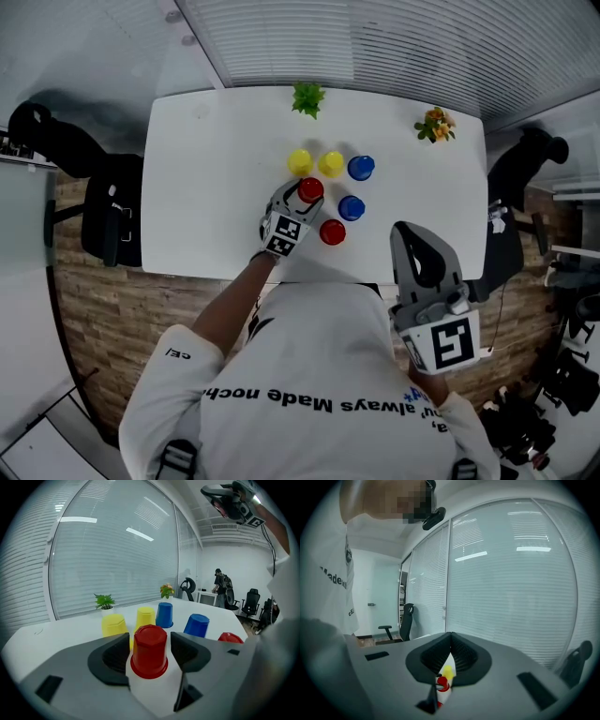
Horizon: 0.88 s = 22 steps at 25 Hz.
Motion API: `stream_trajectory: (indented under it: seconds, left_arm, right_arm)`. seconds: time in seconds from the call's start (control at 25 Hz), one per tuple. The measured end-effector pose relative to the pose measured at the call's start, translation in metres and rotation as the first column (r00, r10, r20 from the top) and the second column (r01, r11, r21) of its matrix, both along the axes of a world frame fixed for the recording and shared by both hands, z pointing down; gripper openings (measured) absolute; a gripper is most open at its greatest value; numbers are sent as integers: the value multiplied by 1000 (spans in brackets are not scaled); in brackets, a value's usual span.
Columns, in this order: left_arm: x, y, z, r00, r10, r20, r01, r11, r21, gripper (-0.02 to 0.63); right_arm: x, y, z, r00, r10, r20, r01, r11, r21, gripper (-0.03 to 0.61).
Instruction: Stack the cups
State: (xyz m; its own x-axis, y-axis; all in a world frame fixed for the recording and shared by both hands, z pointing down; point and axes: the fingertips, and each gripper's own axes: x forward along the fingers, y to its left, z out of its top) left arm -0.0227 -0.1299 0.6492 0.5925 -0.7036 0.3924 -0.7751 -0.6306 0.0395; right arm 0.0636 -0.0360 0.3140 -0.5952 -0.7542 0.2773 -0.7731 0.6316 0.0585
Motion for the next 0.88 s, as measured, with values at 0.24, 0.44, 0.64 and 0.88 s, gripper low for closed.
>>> stream_trajectory:
  seconds: [0.24, 0.44, 0.64, 0.88]
  left_arm:
    - [2, -6, 0, 1000, -6, 9, 6, 1000, 14, 276]
    - [0, -2, -2, 1000, -8, 11, 8, 1000, 22, 249]
    - [1, 4, -12, 1000, -5, 4, 5, 999, 39, 247]
    - [4, 10, -41, 1000, -3, -12, 3, 998, 67, 247]
  right_arm:
    - [4, -3, -2, 1000, 8, 2, -8, 1000, -1, 8]
    - [4, -4, 0, 1000, 5, 6, -5, 1000, -5, 8]
    - [2, -1, 1, 1000, -1, 11, 1, 1000, -3, 8]
    - [2, 5, -2, 1000, -1, 17, 1, 1000, 4, 8]
